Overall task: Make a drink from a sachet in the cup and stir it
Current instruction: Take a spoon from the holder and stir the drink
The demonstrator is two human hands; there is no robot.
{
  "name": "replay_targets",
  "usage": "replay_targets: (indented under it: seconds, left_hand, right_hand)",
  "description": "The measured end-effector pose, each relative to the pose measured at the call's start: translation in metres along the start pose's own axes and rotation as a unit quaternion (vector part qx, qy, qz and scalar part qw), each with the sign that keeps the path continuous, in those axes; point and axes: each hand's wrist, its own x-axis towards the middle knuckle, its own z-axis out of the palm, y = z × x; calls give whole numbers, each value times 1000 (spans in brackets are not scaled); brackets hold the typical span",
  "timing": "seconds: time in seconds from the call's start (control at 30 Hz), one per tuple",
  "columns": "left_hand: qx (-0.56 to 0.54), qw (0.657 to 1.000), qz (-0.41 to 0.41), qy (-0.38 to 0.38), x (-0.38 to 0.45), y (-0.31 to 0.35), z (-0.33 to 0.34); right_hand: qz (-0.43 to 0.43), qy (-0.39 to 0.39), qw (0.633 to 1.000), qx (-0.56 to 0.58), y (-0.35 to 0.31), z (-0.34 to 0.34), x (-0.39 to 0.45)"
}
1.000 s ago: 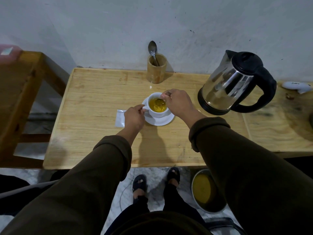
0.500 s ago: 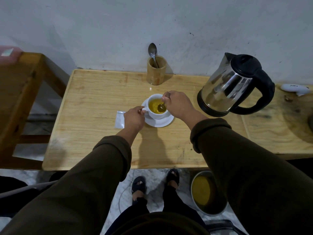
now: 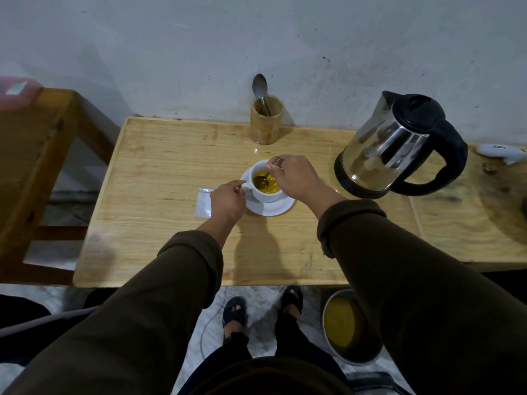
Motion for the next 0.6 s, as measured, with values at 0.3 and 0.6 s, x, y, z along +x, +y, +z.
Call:
replay_targets:
  seconds: [0.3,0.6]
  left_hand:
    - [-8,1000,-3,-2,0,0,-1]
    - [3,1000,7,-5,1,-1,-1]
  right_hand:
    - [10,14,998,-60,4,-8,6]
    - [-5,13,1000,10,-1,-3,4]
